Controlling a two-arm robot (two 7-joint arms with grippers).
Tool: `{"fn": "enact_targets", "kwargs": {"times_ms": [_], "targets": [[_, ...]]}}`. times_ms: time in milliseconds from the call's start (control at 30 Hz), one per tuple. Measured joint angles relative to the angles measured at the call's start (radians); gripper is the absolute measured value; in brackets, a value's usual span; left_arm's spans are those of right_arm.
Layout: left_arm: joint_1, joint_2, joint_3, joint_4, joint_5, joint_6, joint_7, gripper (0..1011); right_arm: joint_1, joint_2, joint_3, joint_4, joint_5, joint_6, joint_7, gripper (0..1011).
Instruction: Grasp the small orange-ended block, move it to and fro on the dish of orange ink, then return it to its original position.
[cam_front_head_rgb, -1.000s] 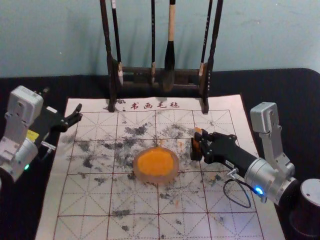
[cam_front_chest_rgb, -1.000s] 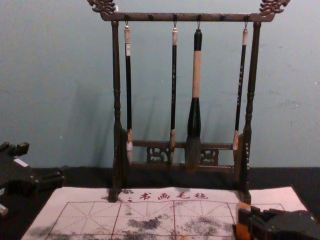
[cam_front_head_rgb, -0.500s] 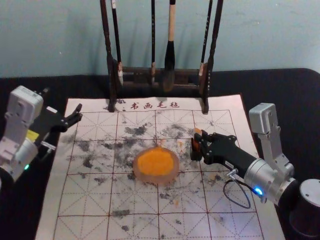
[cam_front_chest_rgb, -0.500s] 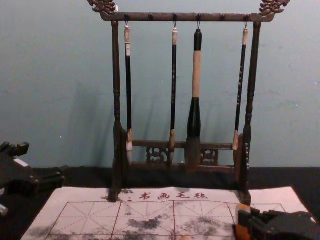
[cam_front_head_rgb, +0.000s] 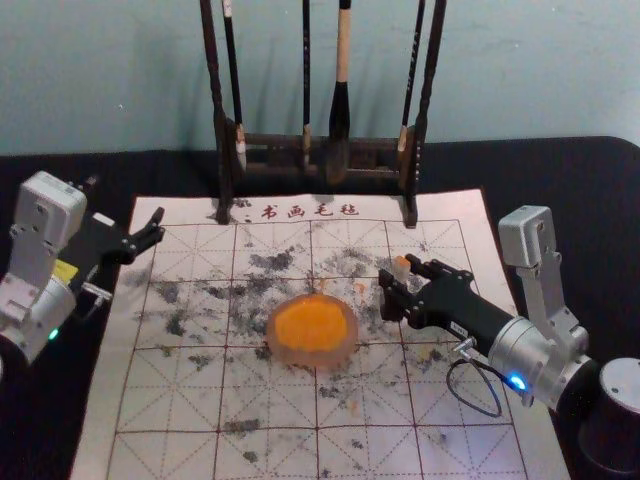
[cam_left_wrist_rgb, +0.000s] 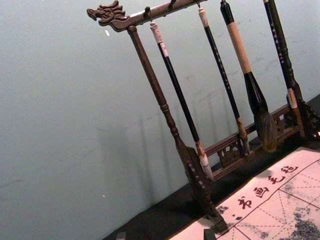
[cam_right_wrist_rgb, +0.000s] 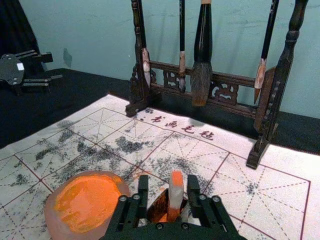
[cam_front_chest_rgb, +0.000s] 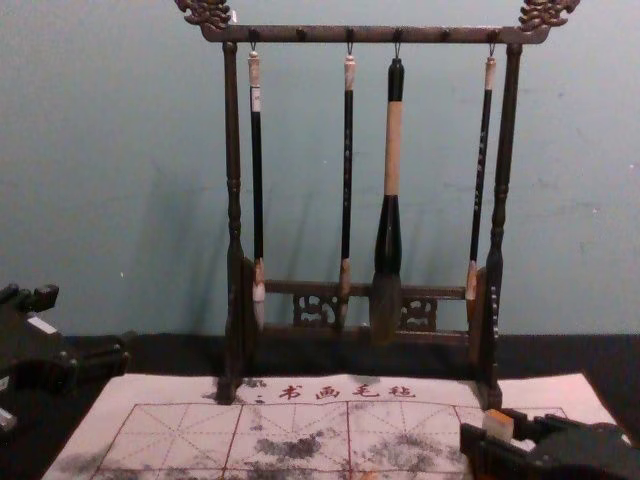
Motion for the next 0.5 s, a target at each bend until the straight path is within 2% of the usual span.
{"fn": "enact_targets", "kwargs": {"times_ms": [67, 167, 300, 500], "targets": [[0.000, 0.000, 0.000, 0.000, 0.000, 0.000, 0.000, 1001, 0.000, 0.000, 0.000, 0.000, 0.000, 0.000, 0.000, 534], [0.000, 0.000, 0.000, 0.000, 0.000, 0.000, 0.000, 1001, 0.000, 0.000, 0.000, 0.000, 0.001, 0.000, 0.001, 593], [0.000, 0.000, 0.000, 0.000, 0.000, 0.000, 0.000, 1001, 0.000, 0.000, 0.000, 0.000, 0.001, 0.000, 0.001, 755], [0.000, 0.000, 0.000, 0.000, 0.000, 0.000, 0.000, 1001, 0.000, 0.000, 0.000, 0.000, 0.002, 0.000, 0.001, 915]]}}
